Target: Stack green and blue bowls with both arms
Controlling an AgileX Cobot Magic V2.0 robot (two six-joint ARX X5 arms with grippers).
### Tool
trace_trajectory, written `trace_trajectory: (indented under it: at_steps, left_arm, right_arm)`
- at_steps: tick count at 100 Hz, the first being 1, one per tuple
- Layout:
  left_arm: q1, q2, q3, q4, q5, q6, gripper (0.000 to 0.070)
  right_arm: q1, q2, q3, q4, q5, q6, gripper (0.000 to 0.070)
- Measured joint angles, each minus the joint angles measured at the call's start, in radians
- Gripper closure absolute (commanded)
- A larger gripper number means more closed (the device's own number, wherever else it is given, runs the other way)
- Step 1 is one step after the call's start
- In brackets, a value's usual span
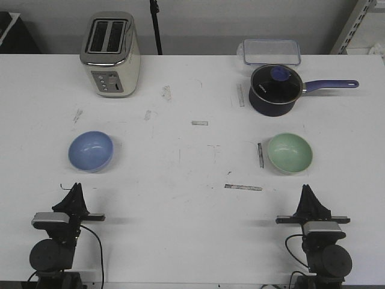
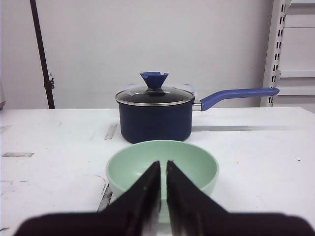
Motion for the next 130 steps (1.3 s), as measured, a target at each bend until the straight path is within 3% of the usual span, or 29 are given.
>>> trace_trajectory:
  at_steps: [46,72,109,130]
  left_arm:
    - [0.000,0.000,0.000,0.000,0.000,0.000,0.0698]
    - [0.000,0.000,0.000,0.000,0.000,0.000,0.0697]
    - [0.000,0.000,0.000,0.000,0.000,0.000,0.0697]
    - [0.000,0.000,0.000,0.000,0.000,0.000,0.0697]
  right_arm:
    - [0.000,0.000,0.001,-0.003,0.000,0.000,0.0691]
    - [0.000,0.054,0.158,-0.177,0.029,0.000,0.0691]
    - [0.000,0.403,0.458,-0.325,0.029,-0.030,0.0691]
    - [0.000,0.681,0.657,-0.504,0.029,-0.031,0.0691]
